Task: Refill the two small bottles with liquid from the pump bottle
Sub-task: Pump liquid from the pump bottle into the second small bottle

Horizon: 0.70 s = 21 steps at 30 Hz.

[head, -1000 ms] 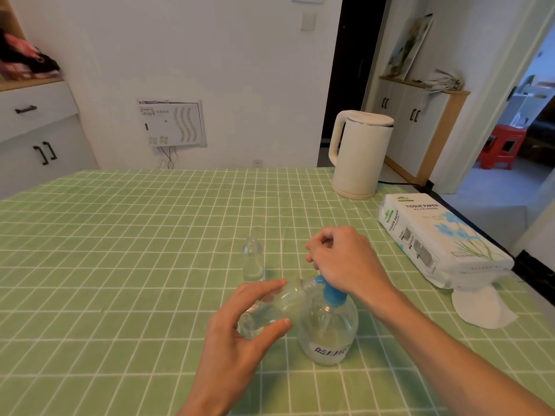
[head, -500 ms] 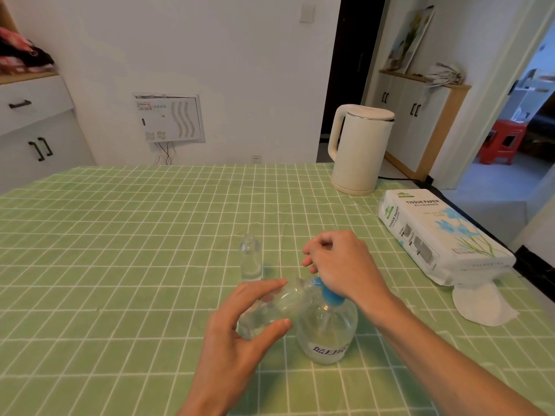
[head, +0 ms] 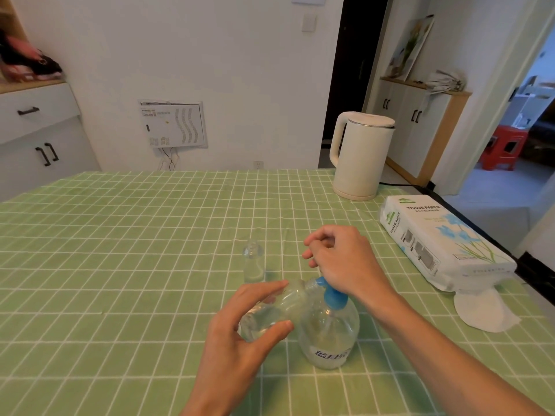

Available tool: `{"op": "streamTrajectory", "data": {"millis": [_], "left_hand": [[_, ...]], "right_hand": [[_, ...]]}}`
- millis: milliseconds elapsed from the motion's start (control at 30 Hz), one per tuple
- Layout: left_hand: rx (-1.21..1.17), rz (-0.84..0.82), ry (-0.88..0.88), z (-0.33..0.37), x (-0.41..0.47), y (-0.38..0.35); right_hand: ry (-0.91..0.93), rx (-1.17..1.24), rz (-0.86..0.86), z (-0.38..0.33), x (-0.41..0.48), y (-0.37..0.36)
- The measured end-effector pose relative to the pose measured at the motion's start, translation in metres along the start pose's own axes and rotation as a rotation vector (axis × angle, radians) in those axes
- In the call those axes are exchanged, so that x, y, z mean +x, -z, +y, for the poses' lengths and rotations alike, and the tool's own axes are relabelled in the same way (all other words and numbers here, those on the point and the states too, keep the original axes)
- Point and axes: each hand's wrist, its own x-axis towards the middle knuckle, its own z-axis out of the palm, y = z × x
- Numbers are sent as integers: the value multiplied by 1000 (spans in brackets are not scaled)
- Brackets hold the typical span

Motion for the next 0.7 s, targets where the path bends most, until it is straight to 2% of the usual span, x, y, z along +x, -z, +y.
{"op": "streamTrajectory", "data": {"millis": [400, 700], "left_hand": [[4, -2, 23, -1, -2, -1], [2, -1, 9, 0, -1, -1]], "right_hand": [[-55, 67, -34, 12, 0, -7], [-24, -18, -20, 2, -1, 0]]}}
